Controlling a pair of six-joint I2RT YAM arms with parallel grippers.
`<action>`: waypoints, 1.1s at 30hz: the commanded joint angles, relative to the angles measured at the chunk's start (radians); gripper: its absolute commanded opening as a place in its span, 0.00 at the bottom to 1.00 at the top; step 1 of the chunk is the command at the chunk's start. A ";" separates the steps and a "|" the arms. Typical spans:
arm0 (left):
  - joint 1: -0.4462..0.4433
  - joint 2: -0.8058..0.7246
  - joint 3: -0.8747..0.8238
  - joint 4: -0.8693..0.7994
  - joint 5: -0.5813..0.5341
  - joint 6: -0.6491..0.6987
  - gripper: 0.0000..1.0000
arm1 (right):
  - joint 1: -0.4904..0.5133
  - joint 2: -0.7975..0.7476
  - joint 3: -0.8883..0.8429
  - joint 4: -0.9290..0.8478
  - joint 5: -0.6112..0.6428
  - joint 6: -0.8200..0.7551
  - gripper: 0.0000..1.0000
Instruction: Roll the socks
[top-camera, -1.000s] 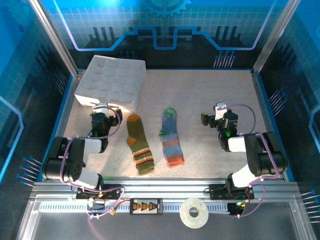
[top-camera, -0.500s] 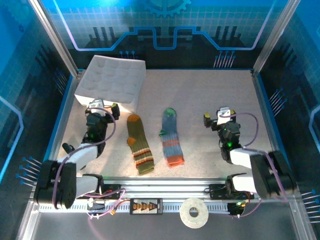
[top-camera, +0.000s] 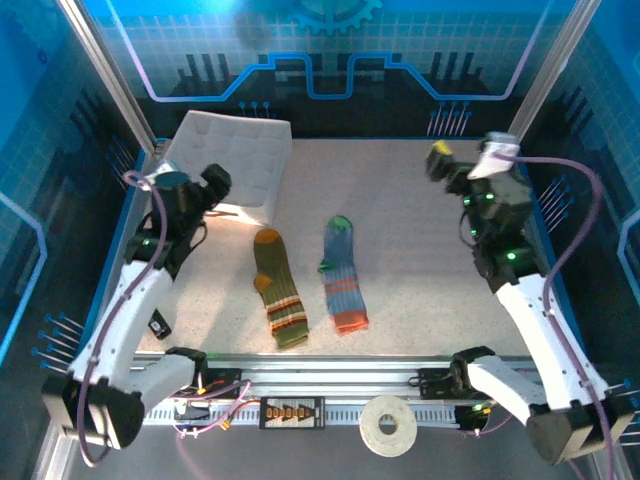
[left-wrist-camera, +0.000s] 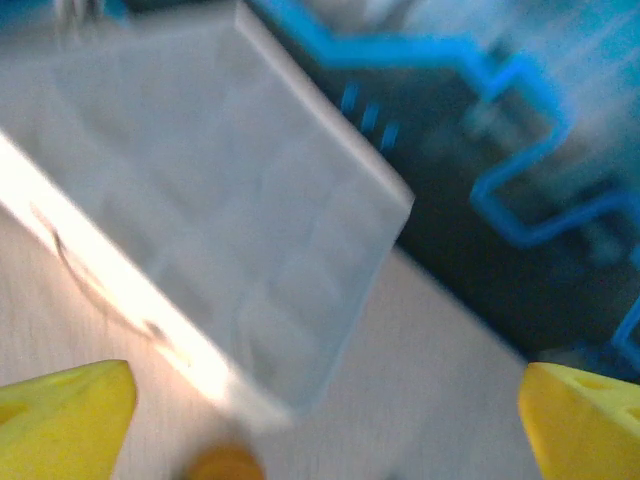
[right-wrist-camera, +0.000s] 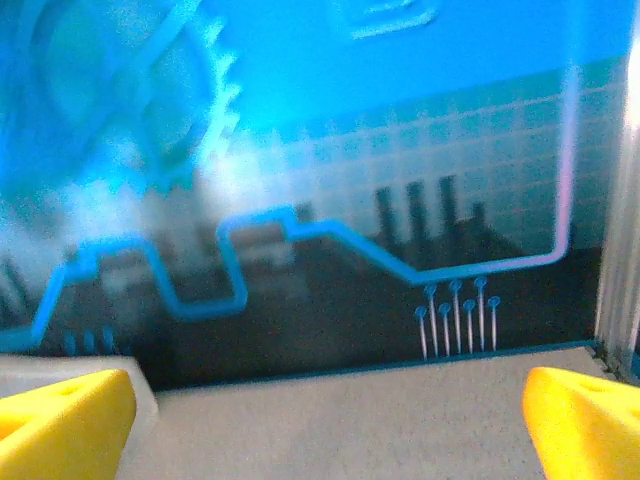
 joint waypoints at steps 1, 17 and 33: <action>-0.098 0.076 -0.004 -0.349 0.205 -0.153 0.85 | 0.261 0.067 -0.060 -0.089 -0.047 -0.308 0.96; -0.355 0.267 -0.289 -0.242 0.431 -0.403 0.04 | 0.836 0.397 -0.324 0.009 -0.374 -1.015 0.74; -0.354 0.380 -0.309 -0.204 0.466 -0.332 0.02 | 0.924 0.687 -0.296 0.196 -0.265 -1.045 0.54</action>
